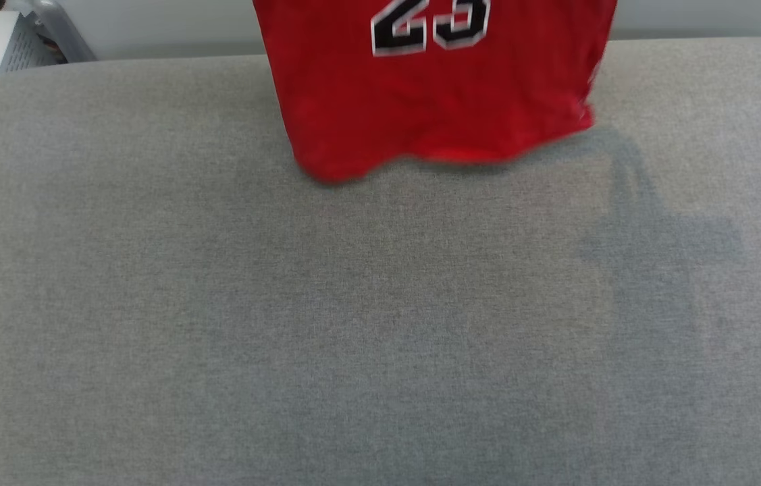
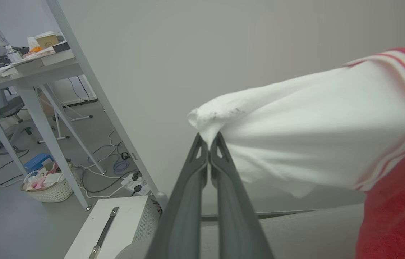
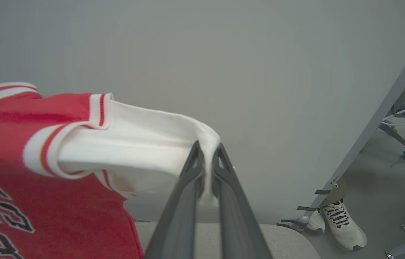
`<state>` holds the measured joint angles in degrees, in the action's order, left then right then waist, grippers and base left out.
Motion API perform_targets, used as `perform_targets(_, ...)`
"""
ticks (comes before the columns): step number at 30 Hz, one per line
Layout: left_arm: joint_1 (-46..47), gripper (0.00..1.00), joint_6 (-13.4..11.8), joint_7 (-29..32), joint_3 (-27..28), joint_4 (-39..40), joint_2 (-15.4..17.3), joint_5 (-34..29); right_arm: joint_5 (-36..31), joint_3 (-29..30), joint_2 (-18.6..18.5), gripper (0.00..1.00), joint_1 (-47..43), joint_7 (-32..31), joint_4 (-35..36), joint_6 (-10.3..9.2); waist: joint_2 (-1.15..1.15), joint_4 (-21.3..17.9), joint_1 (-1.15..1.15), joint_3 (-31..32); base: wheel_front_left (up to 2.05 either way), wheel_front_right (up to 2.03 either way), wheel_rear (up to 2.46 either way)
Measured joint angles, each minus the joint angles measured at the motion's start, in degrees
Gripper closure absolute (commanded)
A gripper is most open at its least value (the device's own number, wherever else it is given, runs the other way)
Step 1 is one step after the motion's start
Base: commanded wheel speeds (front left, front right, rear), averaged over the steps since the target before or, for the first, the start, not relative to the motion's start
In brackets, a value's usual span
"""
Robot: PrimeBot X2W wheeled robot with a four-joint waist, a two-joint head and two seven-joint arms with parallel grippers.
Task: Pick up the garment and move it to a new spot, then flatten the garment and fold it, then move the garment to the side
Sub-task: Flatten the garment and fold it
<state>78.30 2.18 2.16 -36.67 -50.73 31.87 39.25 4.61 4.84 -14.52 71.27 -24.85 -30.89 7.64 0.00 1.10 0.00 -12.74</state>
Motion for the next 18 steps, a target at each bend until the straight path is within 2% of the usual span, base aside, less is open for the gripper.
perform_targets(9, 12.1, 1.0, -0.9, -5.1, 2.4, -3.5, 1.4, -1.0, -6.6, 1.9, 3.2, 1.0, 16.8, 6.4, -6.1, 0.4, 0.0, -0.6, 0.0, -6.9, 0.0, 0.0, 0.0)
perform_targets(18, 14.5, 1.0, 0.6, -9.6, 3.8, -8.4, -0.2, 0.5, -8.5, 0.8, 5.7, 1.0, 23.0, 11.4, -15.2, 0.36, 0.0, -0.2, 0.01, -15.0, 0.0, 0.0, 0.0)
